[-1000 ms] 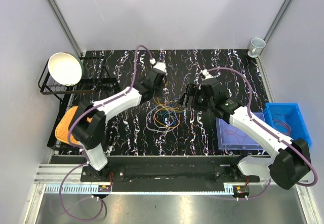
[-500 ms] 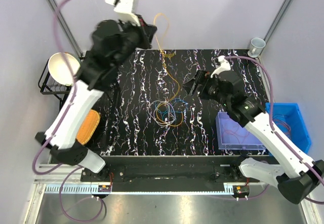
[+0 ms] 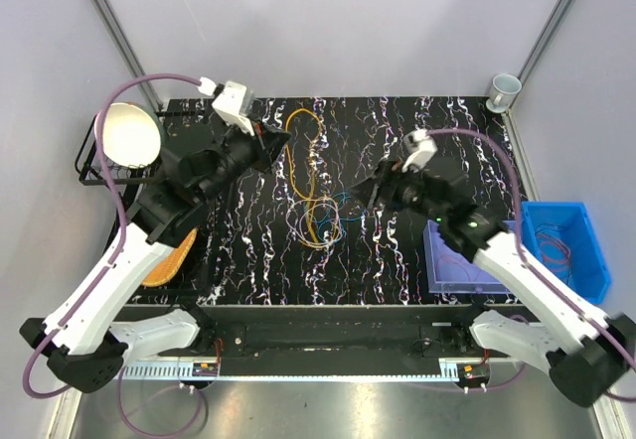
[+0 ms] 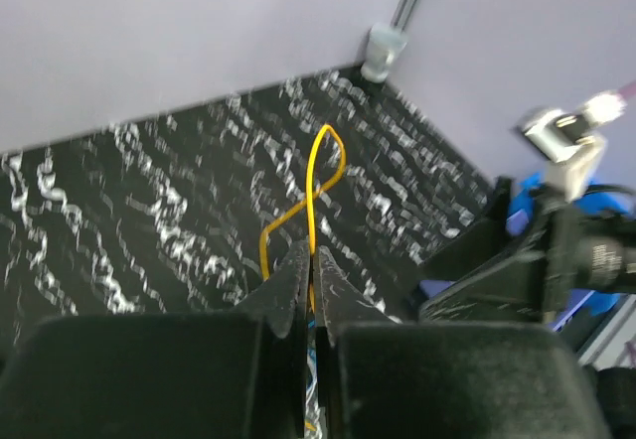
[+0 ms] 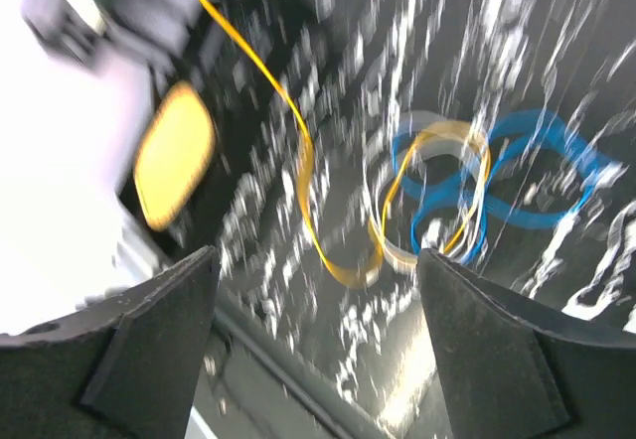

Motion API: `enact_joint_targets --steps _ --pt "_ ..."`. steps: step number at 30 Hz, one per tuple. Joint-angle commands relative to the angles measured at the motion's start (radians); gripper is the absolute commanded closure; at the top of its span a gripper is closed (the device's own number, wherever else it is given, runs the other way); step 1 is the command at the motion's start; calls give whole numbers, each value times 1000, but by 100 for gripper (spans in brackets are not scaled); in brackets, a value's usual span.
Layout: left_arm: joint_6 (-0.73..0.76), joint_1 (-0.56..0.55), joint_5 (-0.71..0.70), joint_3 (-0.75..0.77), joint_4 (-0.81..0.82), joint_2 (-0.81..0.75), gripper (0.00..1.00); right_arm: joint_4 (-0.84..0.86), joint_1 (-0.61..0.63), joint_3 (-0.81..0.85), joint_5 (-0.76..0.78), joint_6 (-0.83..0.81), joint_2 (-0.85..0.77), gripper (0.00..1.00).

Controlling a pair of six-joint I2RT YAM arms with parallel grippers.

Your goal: Untangle the cables

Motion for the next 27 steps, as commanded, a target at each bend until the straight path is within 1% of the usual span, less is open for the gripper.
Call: enact_joint_targets --steps 1,2,6,7,9,10,13,15,18,21,23,24,27 --pt "-3 5 -63 27 36 -1 100 201 25 -143 -194 40 90 16" --pt "2 4 -79 35 15 4 100 243 35 -157 -193 38 96 17" --pt "8 4 -102 53 -4 30 100 268 129 -169 -136 -11 157 18" --pt "7 4 -106 56 -4 36 100 273 176 -166 -98 -20 173 18" --pt "-6 5 -116 71 -4 57 100 273 221 -155 -43 -43 209 18" --pt "-15 5 -122 78 -10 64 100 293 251 -155 0 -46 220 18" --pt "-42 5 -151 110 -25 94 100 366 305 -167 62 -60 257 17" --pt "-58 7 -159 131 -31 117 100 394 327 -161 106 -81 288 17" --pt "-87 7 -171 156 -39 140 100 428 371 -129 254 -117 334 18" --pt "-104 7 -177 180 -51 162 100 455 411 -86 351 -151 395 19" --pt "-105 5 -177 197 -59 174 100 463 427 -62 384 -172 450 21" --pt "-105 7 -175 200 -62 177 100 454 439 -33 423 -175 467 21" --pt "-104 7 -175 205 -63 182 100 451 444 4 438 -178 521 22"
